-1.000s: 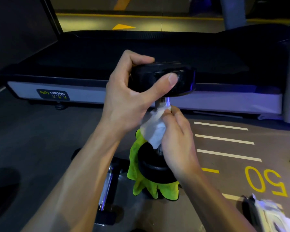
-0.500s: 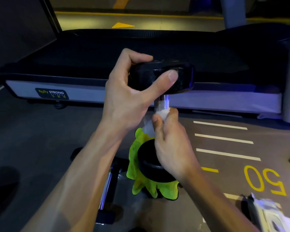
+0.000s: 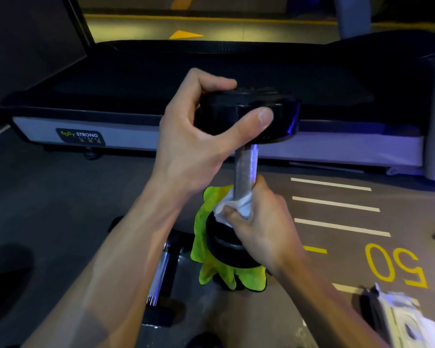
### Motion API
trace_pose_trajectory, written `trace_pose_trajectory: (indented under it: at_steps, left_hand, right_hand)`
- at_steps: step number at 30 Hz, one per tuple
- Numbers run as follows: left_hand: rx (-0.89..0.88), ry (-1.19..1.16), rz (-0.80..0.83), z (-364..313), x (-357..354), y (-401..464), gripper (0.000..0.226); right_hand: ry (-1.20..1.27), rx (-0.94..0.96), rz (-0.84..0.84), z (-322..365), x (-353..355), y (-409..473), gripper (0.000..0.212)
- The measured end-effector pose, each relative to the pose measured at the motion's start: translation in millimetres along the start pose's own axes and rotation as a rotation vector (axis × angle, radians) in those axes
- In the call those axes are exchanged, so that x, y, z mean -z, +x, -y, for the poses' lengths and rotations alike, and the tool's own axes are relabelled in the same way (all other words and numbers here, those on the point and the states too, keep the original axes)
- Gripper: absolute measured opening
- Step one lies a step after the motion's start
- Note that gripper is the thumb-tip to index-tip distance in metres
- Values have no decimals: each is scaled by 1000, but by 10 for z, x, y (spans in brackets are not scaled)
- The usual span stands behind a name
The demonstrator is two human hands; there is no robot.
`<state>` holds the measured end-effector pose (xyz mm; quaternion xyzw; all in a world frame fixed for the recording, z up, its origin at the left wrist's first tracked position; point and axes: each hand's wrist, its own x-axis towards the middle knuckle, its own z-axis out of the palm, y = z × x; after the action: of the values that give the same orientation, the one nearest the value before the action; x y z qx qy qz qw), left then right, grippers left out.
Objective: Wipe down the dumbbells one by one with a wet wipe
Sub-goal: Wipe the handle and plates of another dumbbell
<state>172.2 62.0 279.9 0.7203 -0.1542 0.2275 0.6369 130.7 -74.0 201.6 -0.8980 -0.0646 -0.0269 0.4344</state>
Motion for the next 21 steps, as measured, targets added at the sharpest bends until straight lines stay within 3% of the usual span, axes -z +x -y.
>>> trace_pose_trajectory:
  at_steps: [3, 8, 11, 13, 16, 18, 21]
  left_hand:
    - [-1, 6, -13, -16, 8, -21, 47]
    - [-3, 33, -28, -15, 41, -23, 50]
    - [-6, 29, -21, -19, 28, -49, 51]
    - [-10, 14, -16, -23, 13, -52, 51]
    - [-4, 11, -11, -30, -2, -62, 49]
    - [2, 17, -22, -26, -6, -68, 48]
    - [0, 26, -42, -25, 2, -71, 50]
  right_hand:
    - [-4, 7, 195, -126, 151, 25, 27]
    - [252, -11, 468, -298, 351, 188, 35]
    - [290, -41, 351, -287, 299, 154, 32]
    - [173, -43, 168, -222, 206, 41, 37]
    - [-21, -48, 25, -122, 133, -129, 24]
    - [-181, -48, 42, -68, 146, -216, 21]
    - [-391, -64, 198, -36, 159, -323, 42]
